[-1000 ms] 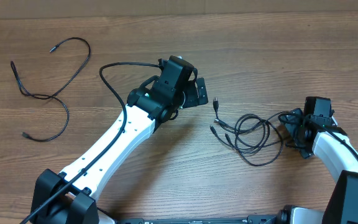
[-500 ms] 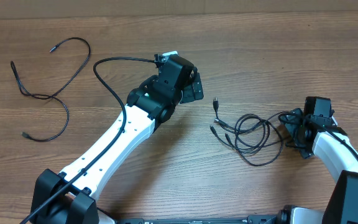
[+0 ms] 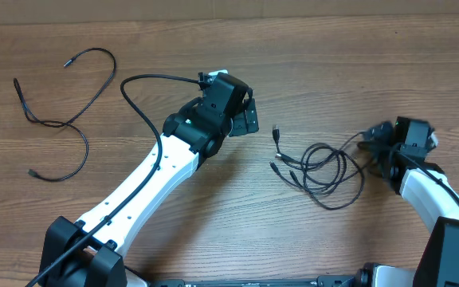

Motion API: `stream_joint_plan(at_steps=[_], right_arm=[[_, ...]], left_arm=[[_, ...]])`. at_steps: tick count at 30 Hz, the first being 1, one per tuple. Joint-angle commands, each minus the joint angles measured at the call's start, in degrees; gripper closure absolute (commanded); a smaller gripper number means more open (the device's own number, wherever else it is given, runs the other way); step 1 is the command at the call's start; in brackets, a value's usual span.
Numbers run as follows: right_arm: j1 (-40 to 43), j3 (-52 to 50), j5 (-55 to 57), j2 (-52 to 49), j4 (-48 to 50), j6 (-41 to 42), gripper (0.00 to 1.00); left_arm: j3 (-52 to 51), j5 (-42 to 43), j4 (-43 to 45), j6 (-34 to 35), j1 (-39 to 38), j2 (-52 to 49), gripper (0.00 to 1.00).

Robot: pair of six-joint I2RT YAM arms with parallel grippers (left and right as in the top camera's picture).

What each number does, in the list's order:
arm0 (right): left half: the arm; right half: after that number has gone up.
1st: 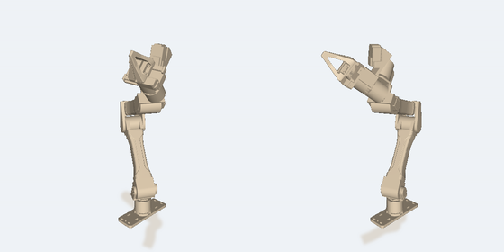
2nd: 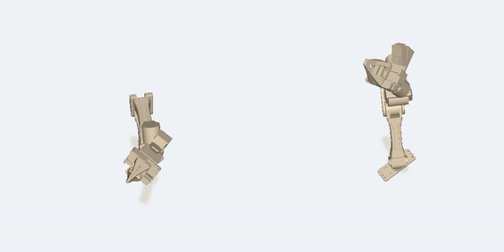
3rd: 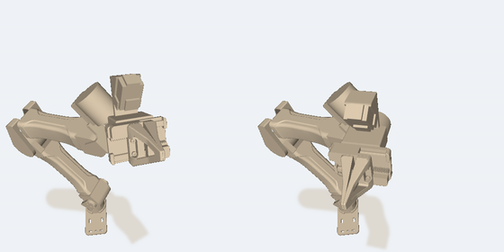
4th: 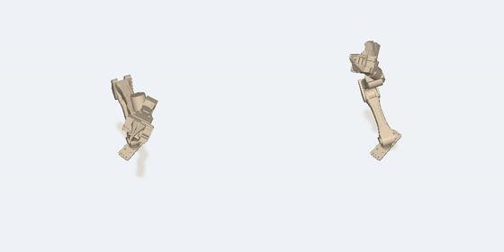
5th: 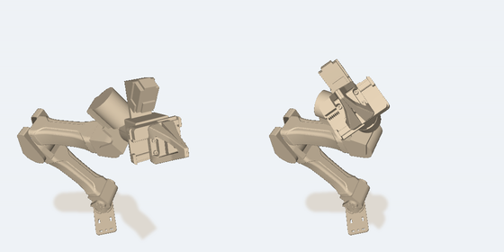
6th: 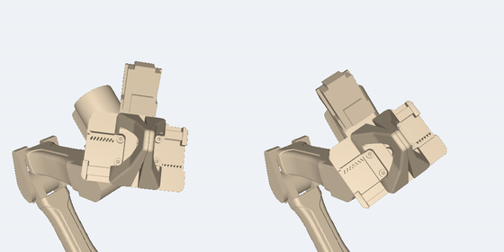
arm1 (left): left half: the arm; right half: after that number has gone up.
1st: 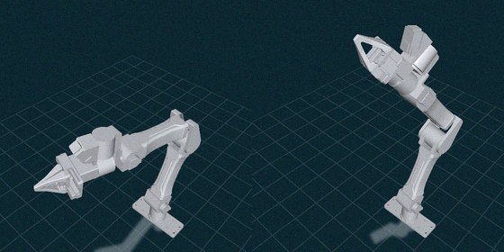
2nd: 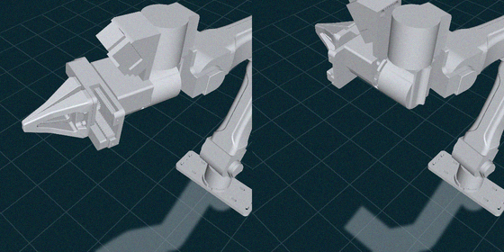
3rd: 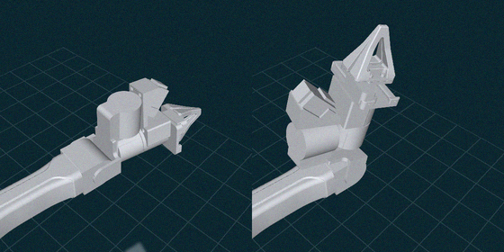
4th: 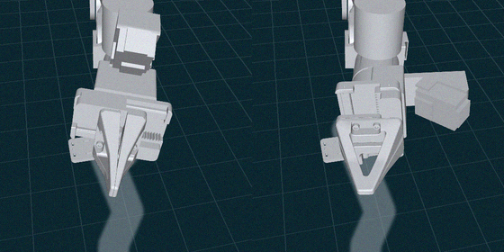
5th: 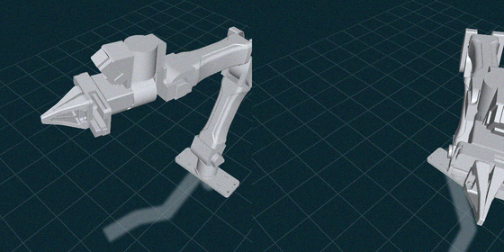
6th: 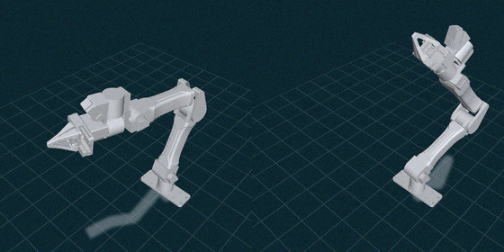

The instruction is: Untangle cables

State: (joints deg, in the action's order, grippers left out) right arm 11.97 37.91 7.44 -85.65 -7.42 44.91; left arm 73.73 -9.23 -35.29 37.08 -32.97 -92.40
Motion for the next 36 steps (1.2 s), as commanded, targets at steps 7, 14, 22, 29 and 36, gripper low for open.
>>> stream_joint_plan(at_steps=[7,14,22,29,36], right_arm=[[0.09,0.37,-1.38,0.13,6.99,0.02,0.0],[-0.63,0.31,-30.62,0.11,2.29,0.0,0.03],[-8.63,0.31,-23.71,-4.92,10.25,1.01,0.5],[-9.38,0.55,-28.81,-6.23,18.29,-3.54,0.96],[-8.37,6.32,-52.35,6.93,20.15,-6.23,0.96]], left_arm=[[-0.04,-0.17,0.98,-1.31,0.04,0.15,0.01],[-0.04,0.48,-0.92,-1.33,0.04,0.15,0.01],[-0.04,0.55,2.82,-0.85,0.04,0.15,0.01],[-0.04,3.89,2.34,-0.9,0.04,0.15,0.0],[-0.04,6.05,3.04,-2.03,0.04,0.13,0.0]])
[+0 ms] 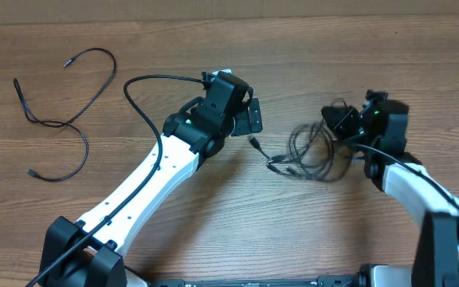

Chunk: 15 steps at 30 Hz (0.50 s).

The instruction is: Untangle cables

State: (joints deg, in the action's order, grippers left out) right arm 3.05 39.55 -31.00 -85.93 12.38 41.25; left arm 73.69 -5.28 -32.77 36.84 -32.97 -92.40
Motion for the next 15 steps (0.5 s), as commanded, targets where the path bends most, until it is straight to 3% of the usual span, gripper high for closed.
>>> stream_joint_plan(at_steps=[1,4,8,12,15], right_arm=[[0.55,5.33,-15.87,9.25,0.2,-2.58,0.96],[0.17,5.86,-19.1,14.34,0.15,-2.62,0.96],[-0.98,5.86,-20.11,18.69,-3.63,-6.69,0.96],[-1.16,6.01,-20.46,21.51,-3.56,-6.84,0.96],[-1.18,6.43,-21.68,23.19,-1.05,-2.36,0.96]], left_arm=[[0.0,3.32,0.92,-1.81,0.04,0.13,0.0],[-0.02,11.26,4.02,-6.88,-0.07,-0.13,0.0],[-0.04,28.2,9.62,-17.51,-0.17,-1.4,0.01],[-0.04,30.4,9.94,-18.01,-0.24,-4.35,0.0],[-0.04,30.67,11.39,-16.17,-0.63,-8.22,0.0]])
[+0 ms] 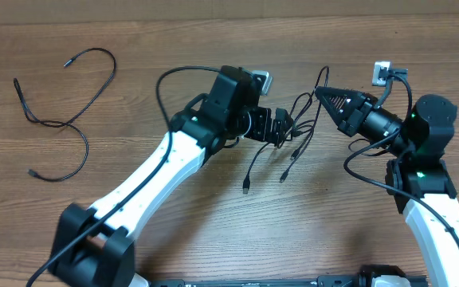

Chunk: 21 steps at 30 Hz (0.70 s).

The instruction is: Untangle cables

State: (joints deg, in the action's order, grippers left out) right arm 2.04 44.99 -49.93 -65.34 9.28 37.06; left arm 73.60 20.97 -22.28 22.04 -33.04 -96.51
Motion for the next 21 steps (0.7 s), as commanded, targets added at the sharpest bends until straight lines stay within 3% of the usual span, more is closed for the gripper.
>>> stream_joint_plan(at_steps=[1,8,10,12,15,21], right_arm=[[-0.17,0.98,-3.28,2.89,3.21,3.61,0.96],[-0.11,1.27,-5.27,2.97,8.96,6.25,0.96],[1.05,2.43,-5.25,2.97,13.16,6.58,0.96],[3.13,4.68,-5.22,2.97,16.52,7.98,0.96],[7.74,10.54,-5.11,2.89,18.01,8.33,0.96],[18.34,21.7,-5.07,1.33,16.96,8.09,0.96]], left_arm=[[0.04,4.92,2.08,0.22,-0.79,-5.75,0.0],[0.04,11.58,13.2,2.43,-3.21,-15.61,0.0],[0.04,10.05,13.77,2.84,-3.58,-17.92,0.14],[0.04,7.96,13.64,5.31,-3.65,-20.15,0.16],[0.04,6.05,13.55,8.17,-3.58,-22.77,0.31],[0.04,5.16,13.51,9.31,-3.34,-24.9,0.37]])
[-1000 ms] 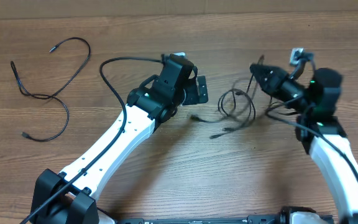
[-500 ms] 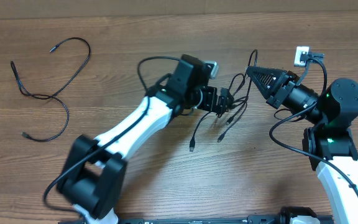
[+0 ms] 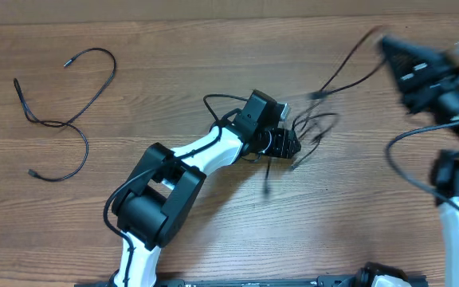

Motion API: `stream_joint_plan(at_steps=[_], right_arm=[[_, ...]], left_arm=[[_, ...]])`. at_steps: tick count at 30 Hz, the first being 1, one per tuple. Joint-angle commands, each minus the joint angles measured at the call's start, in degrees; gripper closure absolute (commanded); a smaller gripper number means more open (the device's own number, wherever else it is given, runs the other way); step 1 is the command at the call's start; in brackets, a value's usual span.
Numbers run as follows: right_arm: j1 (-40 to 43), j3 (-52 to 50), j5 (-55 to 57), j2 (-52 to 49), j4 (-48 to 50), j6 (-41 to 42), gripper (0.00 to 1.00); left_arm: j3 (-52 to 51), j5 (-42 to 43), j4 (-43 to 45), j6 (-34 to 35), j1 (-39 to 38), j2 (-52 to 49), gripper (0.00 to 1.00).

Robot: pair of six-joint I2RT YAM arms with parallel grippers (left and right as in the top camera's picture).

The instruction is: Untangle cables

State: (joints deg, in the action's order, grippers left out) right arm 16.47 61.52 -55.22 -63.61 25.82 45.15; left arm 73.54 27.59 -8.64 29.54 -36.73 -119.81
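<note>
A tangle of thin black cables (image 3: 315, 126) hangs just right of the table's middle. My left gripper (image 3: 288, 145) is shut on the tangle's left side, and loose plug ends dangle below it. My right gripper (image 3: 390, 49) is high at the upper right, blurred by motion. It is shut on one strand (image 3: 345, 76), which runs down-left from it to a plug and into the tangle. The strand is pulled out long between the two grippers.
A separate black cable (image 3: 70, 123) lies in loose curves on the wooden table (image 3: 213, 231) at the far left. The left arm's own supply cable (image 3: 217, 100) loops behind its wrist. The right arm's base stands at the right edge.
My right gripper was close to the left one above the table's middle and is now far off at the upper right, with a strand drawn out. The left gripper has shifted slightly right and holds the tangle.
First the tangle lay on the table at the right, with my right gripper at its right edge and the left gripper apart from it. Then it was closer to the left gripper. Then both grippers held it, ends hanging. Now they stand far apart.
</note>
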Motion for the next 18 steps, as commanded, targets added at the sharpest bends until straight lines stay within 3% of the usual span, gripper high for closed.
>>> stream_joint_plan(at_steps=[1,3,5,7,8,9,10,14,16,18], right_arm=[[5.46,6.16,0.26,-0.7,0.42,-0.22,0.96],[9.07,7.63,1.22,-1.46,0.37,-0.44,0.96],[13.49,8.02,2.03,-2.36,0.0,-0.35,0.96],[16.61,8.0,1.51,-3.15,-3.3,0.09,0.96],[17.51,8.0,0.57,-3.52,-6.03,0.04,0.96],[17.86,8.0,-0.48,-3.89,-8.96,-0.22,0.96],[17.73,8.0,-1.66,-4.26,-11.56,-0.81,0.96],[14.53,7.98,-3.19,-5.55,-14.23,-2.05,0.96],[12.09,7.98,-3.15,-5.57,-13.9,-2.08,0.96],[8.09,7.98,-3.15,-5.57,-12.44,-2.05,0.96]], left_arm=[[0.11,-1.49,-0.15,1.79,0.39,-1.6,0.37],[0.11,-1.7,-0.35,1.79,0.44,-1.6,0.36],[0.11,-2.1,-0.57,1.79,0.48,-1.6,0.4],[0.11,-2.99,-0.92,1.79,0.48,-1.6,0.66],[0.11,-3.26,-0.92,1.79,0.5,-1.6,0.76],[0.11,-3.52,-0.9,1.84,0.61,-1.6,0.78],[0.11,-3.56,-0.85,2.19,0.72,-1.6,0.76],[0.13,0.59,0.68,2.51,1.38,-1.55,0.49],[0.2,4.94,1.49,1.11,2.29,-1.31,0.43],[0.2,9.14,1.88,0.02,3.89,-0.66,0.43]])
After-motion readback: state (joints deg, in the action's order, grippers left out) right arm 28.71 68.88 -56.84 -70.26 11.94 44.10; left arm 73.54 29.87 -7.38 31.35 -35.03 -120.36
